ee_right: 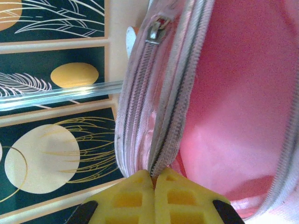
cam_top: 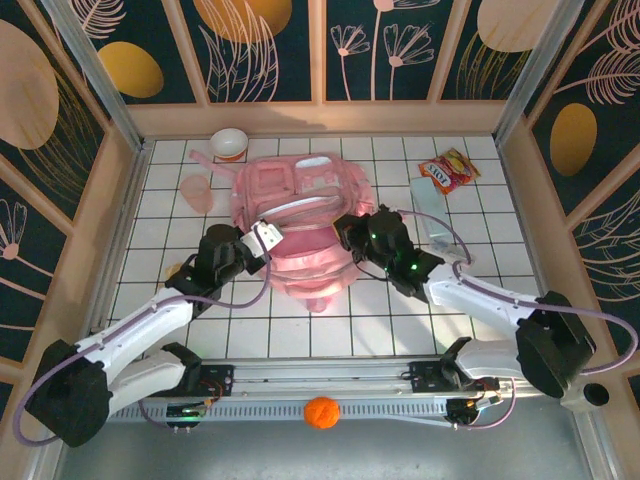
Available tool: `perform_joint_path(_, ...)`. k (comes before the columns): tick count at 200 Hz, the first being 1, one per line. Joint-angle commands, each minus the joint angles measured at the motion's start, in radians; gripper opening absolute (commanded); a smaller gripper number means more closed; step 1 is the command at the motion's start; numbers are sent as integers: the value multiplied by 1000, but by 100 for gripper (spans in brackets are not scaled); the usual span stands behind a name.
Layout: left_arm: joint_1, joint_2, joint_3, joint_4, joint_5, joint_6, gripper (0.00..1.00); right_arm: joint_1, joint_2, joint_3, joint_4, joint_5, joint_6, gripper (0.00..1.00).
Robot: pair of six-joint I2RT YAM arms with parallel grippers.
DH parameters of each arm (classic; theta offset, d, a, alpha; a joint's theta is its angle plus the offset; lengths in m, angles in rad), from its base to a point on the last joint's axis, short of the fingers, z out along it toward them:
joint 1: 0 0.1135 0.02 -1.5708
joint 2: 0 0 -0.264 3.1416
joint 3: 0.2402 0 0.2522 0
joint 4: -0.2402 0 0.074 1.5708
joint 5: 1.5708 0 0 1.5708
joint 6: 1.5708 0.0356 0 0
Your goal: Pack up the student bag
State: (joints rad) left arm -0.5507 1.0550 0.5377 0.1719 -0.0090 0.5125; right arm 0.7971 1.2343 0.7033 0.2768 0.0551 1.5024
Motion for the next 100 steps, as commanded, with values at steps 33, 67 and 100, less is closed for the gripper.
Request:
perform_joint_path(33,33,31,76,4,-48,1,6,33,18,0,68,41,1,0)
perform_joint_path(67,33,-18,66,-50,-78,-1,6,28,88,41,108,-18,-7,0)
perform_joint_path(100,34,-78,39,-110,-133,-15,6,51,127,69,114,-30,-7,0)
